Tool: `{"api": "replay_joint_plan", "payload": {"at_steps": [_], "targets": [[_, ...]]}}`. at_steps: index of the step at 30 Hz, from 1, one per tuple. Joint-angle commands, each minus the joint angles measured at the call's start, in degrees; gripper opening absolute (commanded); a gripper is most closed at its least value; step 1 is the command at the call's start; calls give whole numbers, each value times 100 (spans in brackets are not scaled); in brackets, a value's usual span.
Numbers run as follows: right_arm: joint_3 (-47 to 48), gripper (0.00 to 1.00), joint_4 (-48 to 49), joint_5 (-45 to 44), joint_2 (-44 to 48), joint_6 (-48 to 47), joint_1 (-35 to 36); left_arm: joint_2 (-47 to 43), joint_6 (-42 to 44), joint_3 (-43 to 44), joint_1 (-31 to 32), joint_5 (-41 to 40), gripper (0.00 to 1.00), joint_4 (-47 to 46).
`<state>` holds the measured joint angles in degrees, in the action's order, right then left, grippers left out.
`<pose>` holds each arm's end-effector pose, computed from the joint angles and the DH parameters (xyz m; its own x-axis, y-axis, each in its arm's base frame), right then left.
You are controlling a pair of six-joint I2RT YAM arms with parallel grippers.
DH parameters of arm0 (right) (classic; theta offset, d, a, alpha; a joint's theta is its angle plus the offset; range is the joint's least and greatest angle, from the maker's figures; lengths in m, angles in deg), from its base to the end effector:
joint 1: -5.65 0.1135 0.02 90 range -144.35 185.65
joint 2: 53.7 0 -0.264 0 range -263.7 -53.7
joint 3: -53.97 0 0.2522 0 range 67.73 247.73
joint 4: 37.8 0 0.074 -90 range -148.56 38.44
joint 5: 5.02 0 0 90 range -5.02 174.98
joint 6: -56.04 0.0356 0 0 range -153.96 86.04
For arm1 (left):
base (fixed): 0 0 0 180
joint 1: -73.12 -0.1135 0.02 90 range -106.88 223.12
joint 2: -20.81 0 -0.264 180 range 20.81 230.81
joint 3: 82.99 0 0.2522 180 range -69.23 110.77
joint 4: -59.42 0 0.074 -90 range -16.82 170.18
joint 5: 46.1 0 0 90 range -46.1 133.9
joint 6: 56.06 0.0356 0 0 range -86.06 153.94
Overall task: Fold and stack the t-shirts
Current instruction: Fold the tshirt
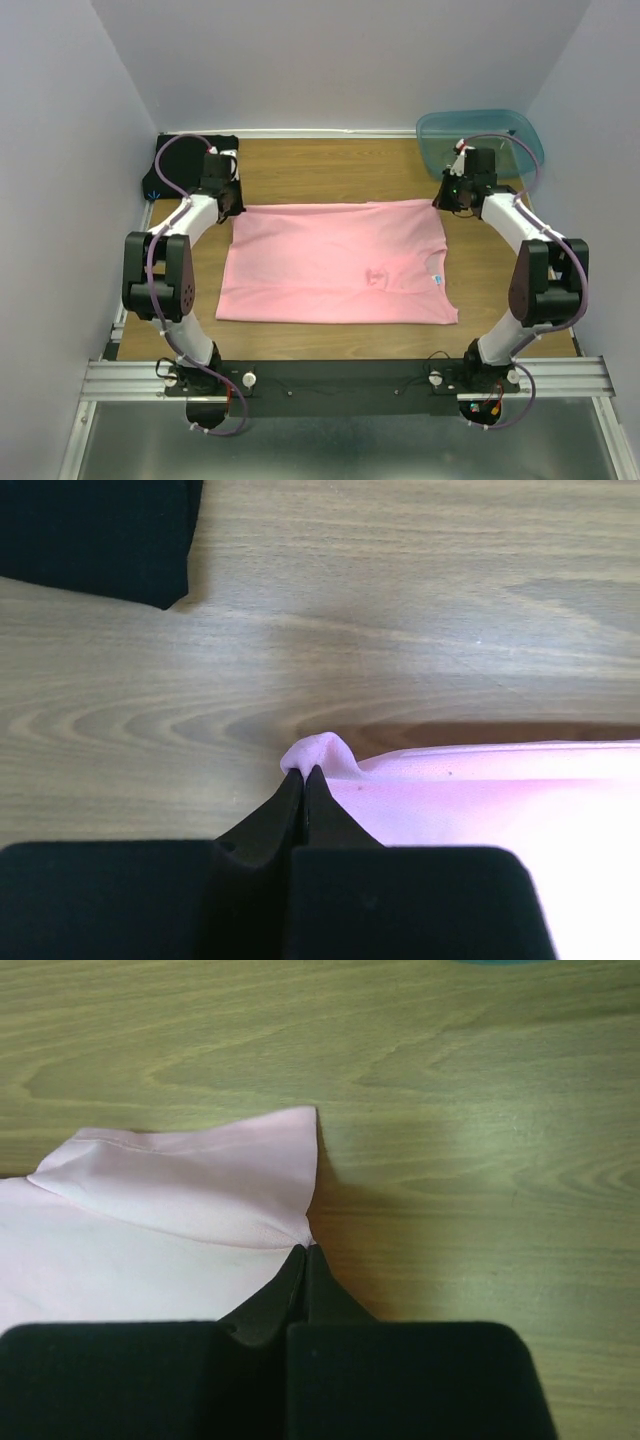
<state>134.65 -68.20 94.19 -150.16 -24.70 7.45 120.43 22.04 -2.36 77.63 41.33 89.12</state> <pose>0.3676 0.0173 0.2285 -0.7346 0.1358 -0.6648 -0.0239 0.9740 0.2254 0.3739 -0.0279 0.2094 -0.7428 -0.1480 -0.6529 -0.1064 0.9890 -0.1032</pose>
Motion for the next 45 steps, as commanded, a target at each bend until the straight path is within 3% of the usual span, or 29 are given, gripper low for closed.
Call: {"api": "replay_joint_plan", "payload": {"at_steps": [1, 12, 22, 45], "targets": [[-266, 0, -49, -244, 452, 208, -13, -407, -172, -200, -21, -69, 0, -100], [-1013, 1, -137, -201, 1190, 436, -13, -1154, -444, -701, -21, -429, 0, 137], [-1532, 1, -304, -498, 1771, 718, -22, -1251, -656, -1246, -21, -508, 0, 208], [-2332, 0, -665, -877, 2378, 1368, -22, -1453, -708, -1607, -21, -525, 0, 102]]}}
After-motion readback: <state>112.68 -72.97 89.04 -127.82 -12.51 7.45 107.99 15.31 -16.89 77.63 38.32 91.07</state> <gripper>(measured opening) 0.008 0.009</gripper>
